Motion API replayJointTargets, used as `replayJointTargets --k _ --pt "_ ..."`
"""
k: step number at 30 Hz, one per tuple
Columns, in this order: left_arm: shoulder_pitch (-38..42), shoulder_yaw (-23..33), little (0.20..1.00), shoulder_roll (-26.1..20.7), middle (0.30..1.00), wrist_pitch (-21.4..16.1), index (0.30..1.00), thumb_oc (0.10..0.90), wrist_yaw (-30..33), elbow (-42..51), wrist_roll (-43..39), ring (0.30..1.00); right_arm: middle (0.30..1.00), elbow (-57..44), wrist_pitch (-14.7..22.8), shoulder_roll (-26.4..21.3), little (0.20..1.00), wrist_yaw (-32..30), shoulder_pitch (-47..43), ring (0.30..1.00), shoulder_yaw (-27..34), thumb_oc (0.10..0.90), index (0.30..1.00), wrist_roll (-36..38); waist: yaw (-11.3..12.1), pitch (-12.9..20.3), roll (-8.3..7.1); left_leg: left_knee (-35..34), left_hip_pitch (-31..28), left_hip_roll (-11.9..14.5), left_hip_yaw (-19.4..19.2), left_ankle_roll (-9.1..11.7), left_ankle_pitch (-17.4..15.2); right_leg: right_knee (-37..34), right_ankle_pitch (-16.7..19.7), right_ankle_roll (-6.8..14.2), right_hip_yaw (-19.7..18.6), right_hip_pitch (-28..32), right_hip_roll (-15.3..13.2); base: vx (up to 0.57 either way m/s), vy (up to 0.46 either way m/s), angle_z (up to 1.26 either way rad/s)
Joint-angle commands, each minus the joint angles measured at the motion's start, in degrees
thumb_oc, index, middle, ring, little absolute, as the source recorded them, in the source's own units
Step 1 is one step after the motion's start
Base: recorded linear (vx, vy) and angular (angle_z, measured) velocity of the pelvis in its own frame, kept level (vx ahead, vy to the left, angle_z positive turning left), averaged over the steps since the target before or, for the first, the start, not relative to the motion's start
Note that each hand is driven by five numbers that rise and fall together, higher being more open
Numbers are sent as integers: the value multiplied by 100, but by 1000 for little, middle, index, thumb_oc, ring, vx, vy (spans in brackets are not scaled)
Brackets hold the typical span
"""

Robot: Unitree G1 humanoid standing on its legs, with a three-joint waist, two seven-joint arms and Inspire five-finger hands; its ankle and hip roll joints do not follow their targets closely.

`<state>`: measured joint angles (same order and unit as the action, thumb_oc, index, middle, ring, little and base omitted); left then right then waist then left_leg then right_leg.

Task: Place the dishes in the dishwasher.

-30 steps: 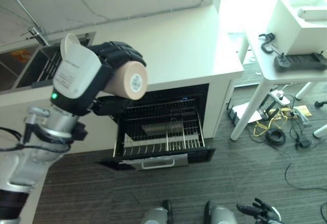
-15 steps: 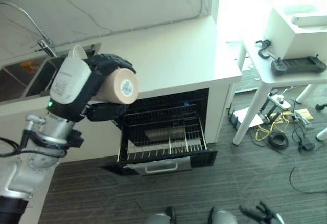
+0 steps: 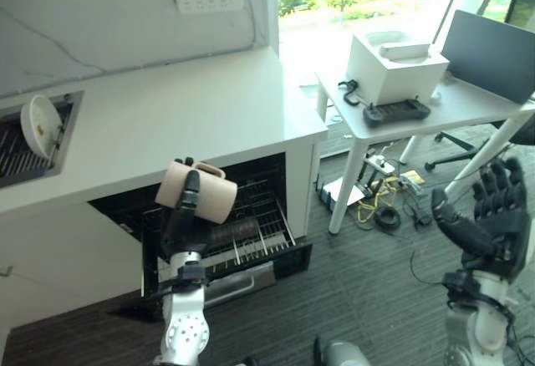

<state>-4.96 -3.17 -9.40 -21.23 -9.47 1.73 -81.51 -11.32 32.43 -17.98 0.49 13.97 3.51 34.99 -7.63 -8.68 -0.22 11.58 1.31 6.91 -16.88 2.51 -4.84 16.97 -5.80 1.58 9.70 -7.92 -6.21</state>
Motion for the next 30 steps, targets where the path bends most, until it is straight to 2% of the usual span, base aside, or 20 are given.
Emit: replayJointTargets --k 1,5,7,11,16,21,25,30 --pt "560 131 300 -243 300 -70 300 400 -370 768 -424 300 900 -552 152 -418 900 1200 -639 900 -201 800 900 -197 231 51 22 561 72 -88 279 -68 -728 22 -489 420 343 448 -231 0 0 0" --pt "635 -112 300 -155 300 0 300 400 -63 815 -522 300 900 -1042 -152 -691 900 1492 -1110 900 -802 800 900 -534 387 122 17 561 111 -105 332 -46 -704 22 -489 426 423 461 -266 -3 12 5" --pt "717 -335 300 -102 300 5 300 400 78 746 -344 300 900 -1102 -379 -743 900 1472 -1535 900 -1300 800 900 -817 539 180 14 561 152 -109 383 -36 -664 22 -471 413 506 470 -299 -12 -3 11" --pt "824 -588 300 -114 300 32 300 400 118 588 -104 300 900 -995 -636 -858 900 1100 -2162 900 -1875 800 900 -1293 783 264 6 561 176 -129 463 -22 -655 22 -480 406 616 521 -342 3 -4 16" --pt "956 -760 300 -105 300 164 300 400 269 401 -95 300 900 -865 -954 -769 900 819 -2658 900 -2191 800 900 -1192 924 317 -11 561 186 -153 511 -28 -654 22 -479 393 693 563 -364 -2 -16 14" --pt "1090 -942 300 -61 300 289 300 400 379 71 50 300 900 -642 -1292 -636 900 429 -3299 900 -2672 800 900 -1911 1054 357 -1 561 181 -206 585 -40 -654 22 -494 374 723 610 -386 3 -16 5" --pt "1154 -1077 300 -50 300 340 300 400 327 -44 254 300 900 -421 -1584 -601 900 120 -3613 900 -2846 800 900 -2102 1128 367 5 561 186 -218 618 -53 -655 22 -488 371 766 637 -409 9 -7 12" --pt "1281 -1246 300 -74 300 375 300 400 536 -67 692 300 900 -200 -1958 -577 900 21 -3817 900 -3008 800 900 -2464 1171 350 -8 561 187 -247 653 -72 -654 22 -475 376 786 661 -418 0 -4 4"
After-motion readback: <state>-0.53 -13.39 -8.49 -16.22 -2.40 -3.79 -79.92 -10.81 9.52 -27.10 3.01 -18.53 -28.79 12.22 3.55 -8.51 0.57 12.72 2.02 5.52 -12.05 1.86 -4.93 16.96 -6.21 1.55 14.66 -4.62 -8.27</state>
